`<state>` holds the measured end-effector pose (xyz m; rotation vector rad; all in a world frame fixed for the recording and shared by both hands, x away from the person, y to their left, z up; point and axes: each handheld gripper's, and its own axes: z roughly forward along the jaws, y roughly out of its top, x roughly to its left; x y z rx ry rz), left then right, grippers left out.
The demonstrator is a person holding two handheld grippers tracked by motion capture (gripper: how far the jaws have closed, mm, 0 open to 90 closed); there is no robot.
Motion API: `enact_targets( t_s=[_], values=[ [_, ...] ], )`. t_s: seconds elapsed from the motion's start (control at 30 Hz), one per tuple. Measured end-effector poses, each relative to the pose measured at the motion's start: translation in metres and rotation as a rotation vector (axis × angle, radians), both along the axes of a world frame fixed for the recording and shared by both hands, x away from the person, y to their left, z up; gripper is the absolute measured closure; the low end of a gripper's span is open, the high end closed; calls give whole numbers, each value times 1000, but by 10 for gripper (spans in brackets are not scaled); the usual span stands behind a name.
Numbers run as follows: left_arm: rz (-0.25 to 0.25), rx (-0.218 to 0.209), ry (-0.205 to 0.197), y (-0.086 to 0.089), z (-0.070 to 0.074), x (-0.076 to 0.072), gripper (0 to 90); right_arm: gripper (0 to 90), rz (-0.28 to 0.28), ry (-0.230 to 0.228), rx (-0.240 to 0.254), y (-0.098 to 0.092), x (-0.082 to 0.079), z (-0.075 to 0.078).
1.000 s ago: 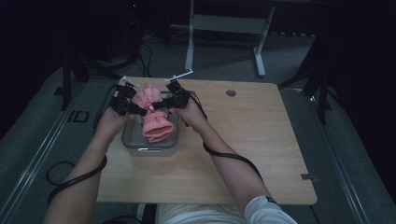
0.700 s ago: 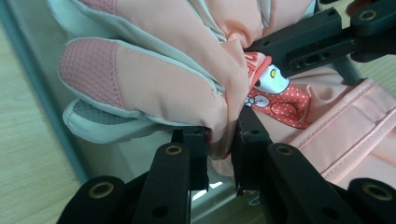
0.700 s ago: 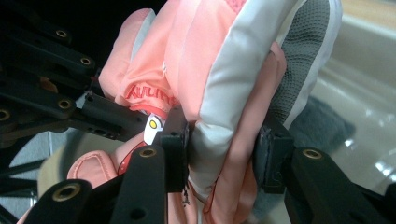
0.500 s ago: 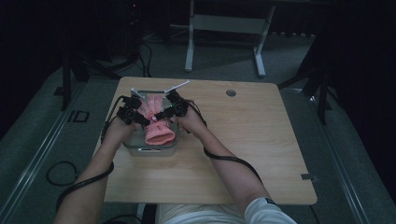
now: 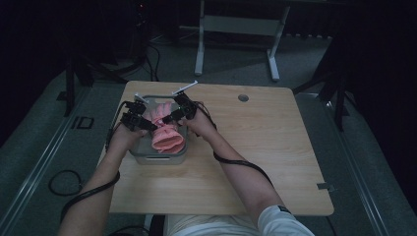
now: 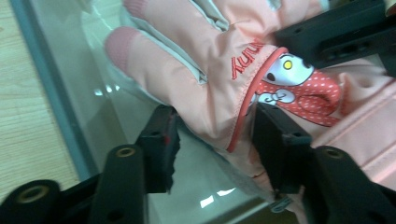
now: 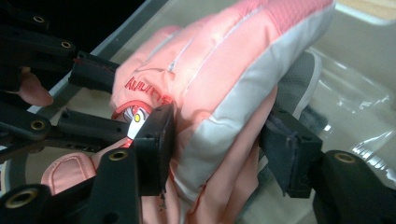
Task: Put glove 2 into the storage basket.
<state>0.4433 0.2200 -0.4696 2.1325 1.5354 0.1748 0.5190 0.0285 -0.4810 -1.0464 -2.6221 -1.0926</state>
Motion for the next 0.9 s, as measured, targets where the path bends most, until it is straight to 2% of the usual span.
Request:
enact_targets(
  t_s=[0.13, 0.27, 0.3, 0.37, 0.6, 0.67, 0.8, 0.9],
  values=[
    [27, 18, -34, 3, 4, -2, 412, 421, 0, -8, 16, -3, 1, 6],
    [36, 31, -63, 4, 10, -4, 412, 408, 10, -46, 13, -2, -2, 14],
    [37, 22, -65, 4, 11, -4, 412, 407, 12, -54, 16, -3, -3, 16],
    [34, 33, -68, 4, 13, -5, 412, 402, 11, -54, 21, -4, -4, 19],
    [43, 30, -84, 5, 17, -6, 393, 397, 3, -70, 41, -10, -4, 24],
    [41, 13, -105, 6, 22, -8, 380, 387, 9, -77, 49, -14, -7, 26],
    [41, 17, -127, 6, 29, -10, 380, 382, 13, -79, 62, -19, -11, 28],
    [32, 2, -145, 4, 36, -13, 380, 374, 11, -91, 81, -25, -14, 33]
  ],
)
